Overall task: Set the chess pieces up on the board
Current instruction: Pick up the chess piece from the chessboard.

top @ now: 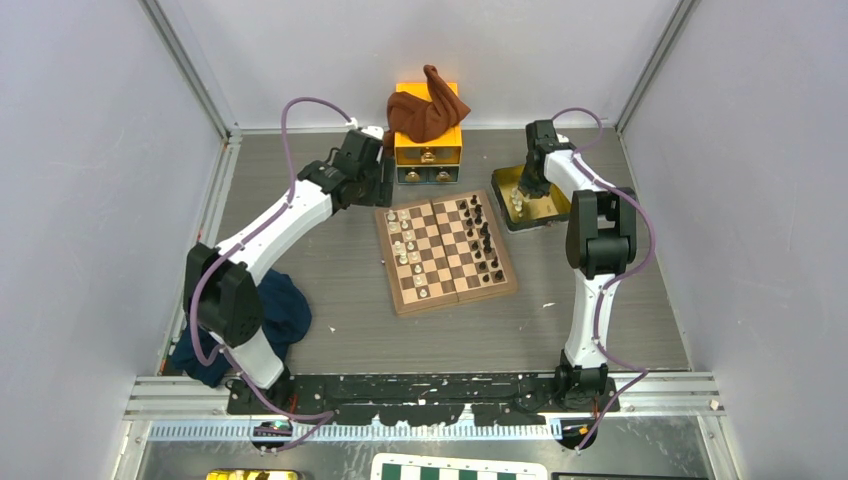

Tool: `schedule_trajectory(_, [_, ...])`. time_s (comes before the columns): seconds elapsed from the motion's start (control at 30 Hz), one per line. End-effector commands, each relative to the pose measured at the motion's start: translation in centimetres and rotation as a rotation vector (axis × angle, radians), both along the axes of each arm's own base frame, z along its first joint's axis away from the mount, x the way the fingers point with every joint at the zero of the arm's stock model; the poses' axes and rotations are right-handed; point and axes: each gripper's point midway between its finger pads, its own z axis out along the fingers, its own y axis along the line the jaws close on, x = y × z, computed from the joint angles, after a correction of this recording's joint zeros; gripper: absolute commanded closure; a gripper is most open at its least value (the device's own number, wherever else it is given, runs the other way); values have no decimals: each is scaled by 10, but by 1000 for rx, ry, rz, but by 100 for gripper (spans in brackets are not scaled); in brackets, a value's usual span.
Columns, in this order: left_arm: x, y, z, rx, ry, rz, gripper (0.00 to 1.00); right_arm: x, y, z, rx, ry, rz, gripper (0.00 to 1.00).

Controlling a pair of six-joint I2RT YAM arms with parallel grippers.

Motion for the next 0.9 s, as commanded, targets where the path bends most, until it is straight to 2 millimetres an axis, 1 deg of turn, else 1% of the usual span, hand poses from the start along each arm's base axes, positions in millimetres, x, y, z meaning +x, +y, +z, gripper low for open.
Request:
schedule_trajectory(0.0, [12, -7, -15, 5, 18, -9, 34, 19, -1, 20, 11, -76, -15, 80])
schedule_trajectory(0.17, [21, -13, -39, 30, 62, -13, 43, 20, -1, 21, 9, -79, -13, 80])
schedule_trajectory(0.23, [25, -15, -45, 34, 70, -14, 46, 19, -1, 20, 10, -76, -13, 81])
schedule_trajectory(0.43, [34, -21, -61, 41, 91, -13, 49, 18, -1, 20, 7, -71, -9, 80])
schedule_trajectory(0.63, [40, -27, -67, 27, 93, -19, 50, 16, -2, 19, 3, -66, -8, 80])
schedule_trajectory(0.87, [45, -30, -73, 34, 100, -17, 52, 16, -3, 19, 4, -65, -8, 80])
